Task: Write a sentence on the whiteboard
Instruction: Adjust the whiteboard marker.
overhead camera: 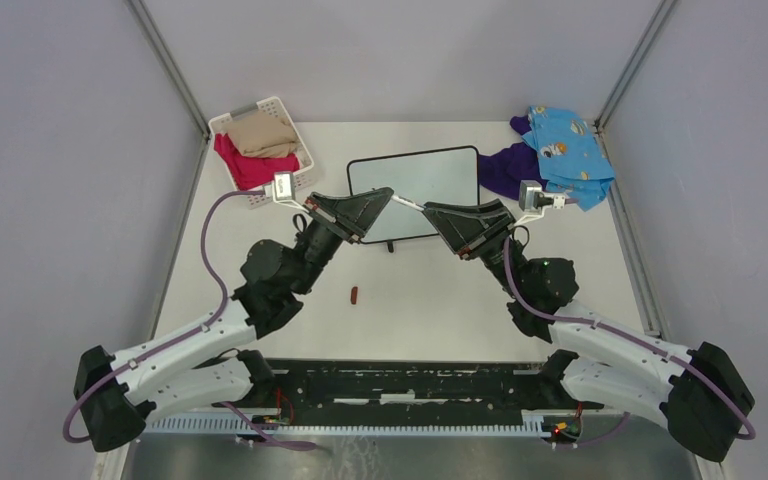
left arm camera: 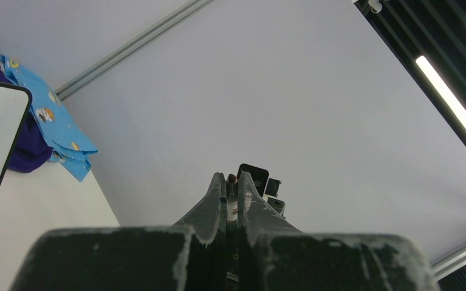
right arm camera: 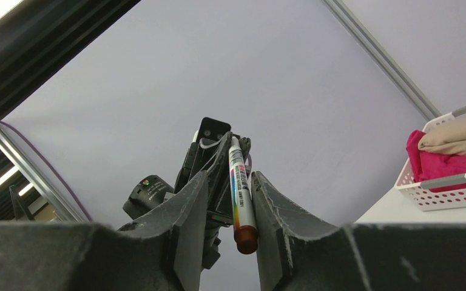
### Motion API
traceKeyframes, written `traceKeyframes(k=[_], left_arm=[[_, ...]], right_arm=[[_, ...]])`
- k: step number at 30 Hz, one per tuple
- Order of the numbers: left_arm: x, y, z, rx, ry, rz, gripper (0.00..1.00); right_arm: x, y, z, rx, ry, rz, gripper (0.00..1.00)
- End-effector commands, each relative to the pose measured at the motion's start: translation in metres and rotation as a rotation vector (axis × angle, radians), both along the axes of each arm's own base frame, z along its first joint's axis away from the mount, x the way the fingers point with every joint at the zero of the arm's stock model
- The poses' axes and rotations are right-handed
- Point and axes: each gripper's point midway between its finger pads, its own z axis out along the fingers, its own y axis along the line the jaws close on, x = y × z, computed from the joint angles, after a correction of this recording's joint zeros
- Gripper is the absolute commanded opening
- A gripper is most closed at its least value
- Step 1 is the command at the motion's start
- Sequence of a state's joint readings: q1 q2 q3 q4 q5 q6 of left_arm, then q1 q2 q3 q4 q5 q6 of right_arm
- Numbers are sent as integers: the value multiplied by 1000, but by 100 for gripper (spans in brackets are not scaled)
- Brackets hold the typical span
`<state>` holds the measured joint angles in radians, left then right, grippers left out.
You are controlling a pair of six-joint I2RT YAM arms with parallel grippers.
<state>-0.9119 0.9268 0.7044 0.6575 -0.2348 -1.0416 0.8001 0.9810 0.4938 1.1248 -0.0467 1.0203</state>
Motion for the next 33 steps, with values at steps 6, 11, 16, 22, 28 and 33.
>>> traceKeyframes(k=[6,11,16,22,28,33], left_arm=[[3,-4,8,23,-29,26,2],[3,-8,7,31,-28,14,2],[3,-9,6,43,-22,11,2],[2,-7,8,68,-25,21,2],[1,-3,10,73,-28,31,2],[1,-1,8,83,-23,41,2]], right_arm=[[-10,-6,32,66,-66,20,37],[-10,-6,32,59,-68,14,34],[-9,-6,30,43,-63,11,39],[-11,-4,30,22,-75,51,46],[-11,-7,28,24,-71,47,40],[-11,-8,29,27,-71,44,42]])
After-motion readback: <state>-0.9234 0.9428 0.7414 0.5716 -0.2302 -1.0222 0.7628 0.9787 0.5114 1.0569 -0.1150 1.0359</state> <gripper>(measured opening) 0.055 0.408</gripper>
